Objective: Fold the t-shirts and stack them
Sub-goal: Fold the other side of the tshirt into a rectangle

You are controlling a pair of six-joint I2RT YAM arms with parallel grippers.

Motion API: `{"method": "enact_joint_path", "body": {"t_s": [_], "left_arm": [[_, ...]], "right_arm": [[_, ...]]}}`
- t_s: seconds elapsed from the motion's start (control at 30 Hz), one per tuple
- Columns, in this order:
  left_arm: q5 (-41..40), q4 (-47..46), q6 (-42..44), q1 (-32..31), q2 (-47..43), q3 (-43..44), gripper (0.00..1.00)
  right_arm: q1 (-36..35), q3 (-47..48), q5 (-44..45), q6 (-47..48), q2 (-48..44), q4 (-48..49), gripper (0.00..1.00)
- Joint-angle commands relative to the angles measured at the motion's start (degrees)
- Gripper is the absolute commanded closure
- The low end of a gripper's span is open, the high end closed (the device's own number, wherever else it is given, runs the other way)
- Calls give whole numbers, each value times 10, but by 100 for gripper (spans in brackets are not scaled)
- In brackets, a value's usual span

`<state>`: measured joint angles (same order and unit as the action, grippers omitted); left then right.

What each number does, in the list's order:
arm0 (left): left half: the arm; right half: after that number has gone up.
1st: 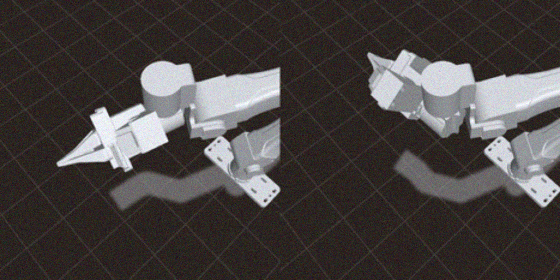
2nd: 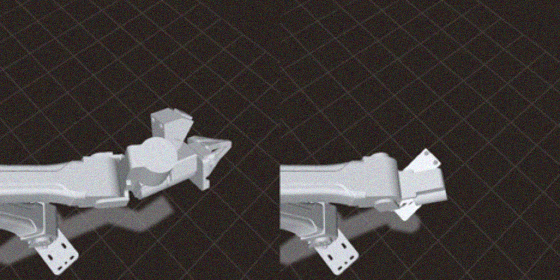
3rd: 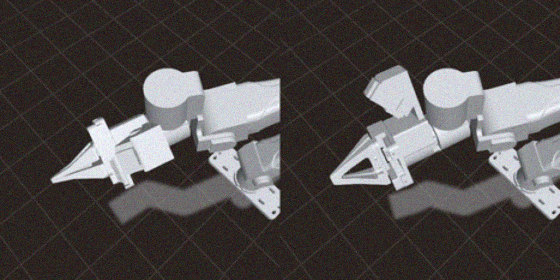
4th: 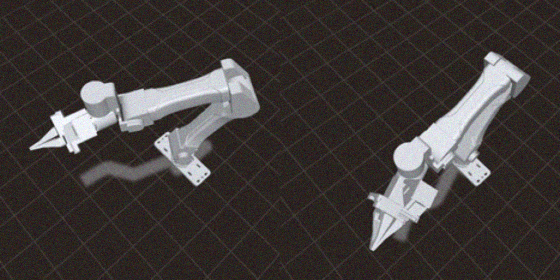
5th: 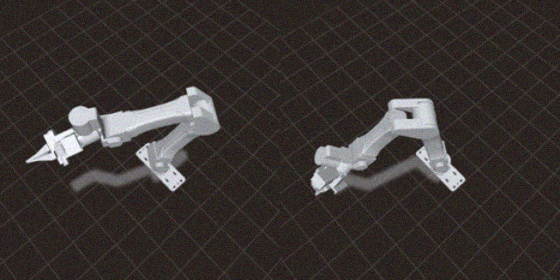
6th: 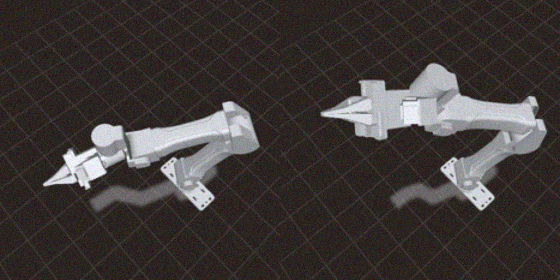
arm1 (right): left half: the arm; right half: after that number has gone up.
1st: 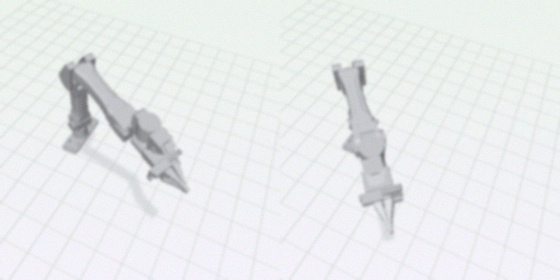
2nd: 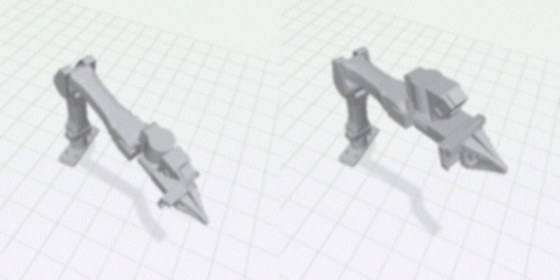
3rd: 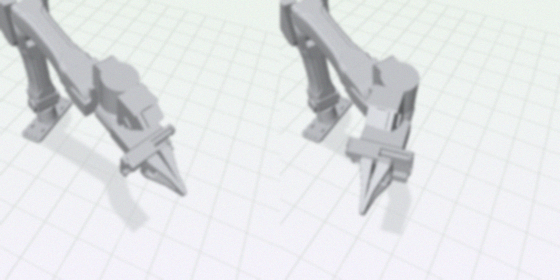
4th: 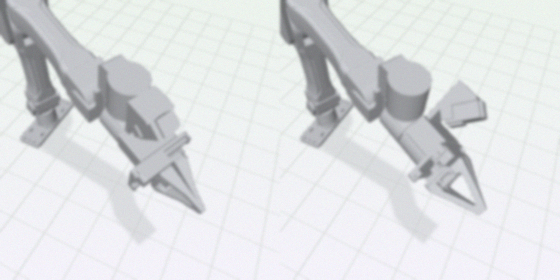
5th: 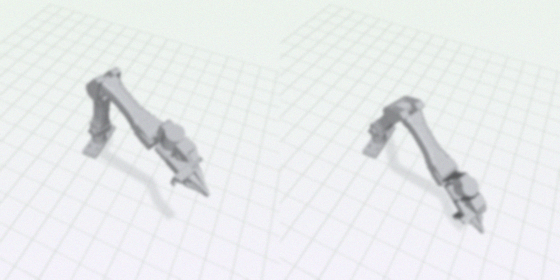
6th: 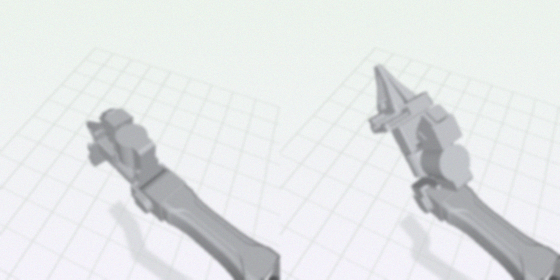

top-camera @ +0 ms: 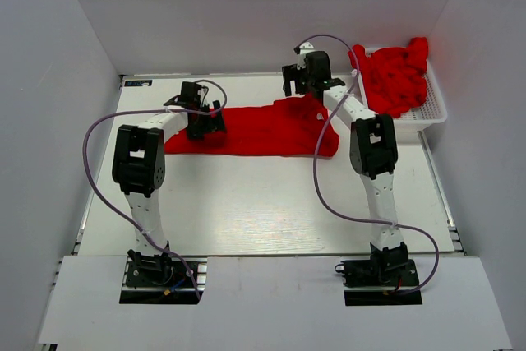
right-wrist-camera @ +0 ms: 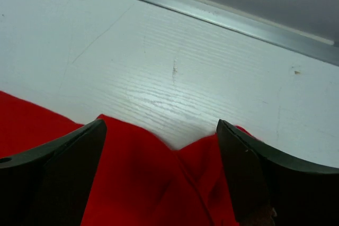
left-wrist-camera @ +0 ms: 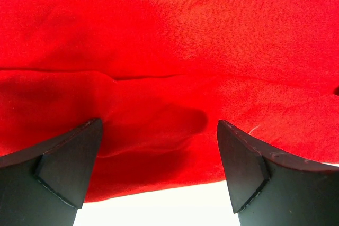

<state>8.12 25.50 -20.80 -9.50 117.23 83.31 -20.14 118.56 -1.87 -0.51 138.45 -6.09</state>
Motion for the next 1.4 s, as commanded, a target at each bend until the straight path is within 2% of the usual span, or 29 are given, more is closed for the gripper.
{"method": "enact_joint_path", "body": {"t_s": [0.0, 0.1, 0.23, 0.43, 0.6, 0.67, 0.83, 0.87, 0.97, 1.2, 1.3, 1.37], "left_arm": [[-15, 40, 5, -1, -31, 13, 0], [-28, 57, 10, -1, -38, 40, 0], [-41, 62, 10, -1, -43, 52, 0], [-41, 62, 4, -1, -43, 40, 0], [-35, 42, -6, 11, -43, -8, 0], [-35, 37, -6, 11, -43, -18, 0], [-47, 42, -6, 11, -43, -24, 0], [-47, 42, -6, 11, -43, -29, 0], [-52, 42, -12, 11, -43, -34, 0], [-58, 48, -12, 11, -43, -39, 0], [-58, 54, -12, 11, -43, -25, 0], [-58, 61, 0, 5, -43, -2, 0]], "right_arm": [[-2, -22, -2, 2, -80, -5, 10], [-10, -58, -93, 23, -134, -71, 10], [-31, -110, -157, 31, -151, -143, 10], [-42, -88, -147, 16, -94, -190, 10], [-39, -85, -139, -14, -70, -176, 10], [-37, -90, -122, -27, -65, -169, 10], [-26, -88, 6, -63, -56, -175, 10], [-23, -89, 55, -63, -56, -176, 10], [-8, -91, 112, -71, -60, -177, 10], [19, -65, 167, -60, -55, -183, 10], [27, 6, 169, -38, -42, -197, 10], [26, 19, 160, -13, -48, -202, 10]]}}
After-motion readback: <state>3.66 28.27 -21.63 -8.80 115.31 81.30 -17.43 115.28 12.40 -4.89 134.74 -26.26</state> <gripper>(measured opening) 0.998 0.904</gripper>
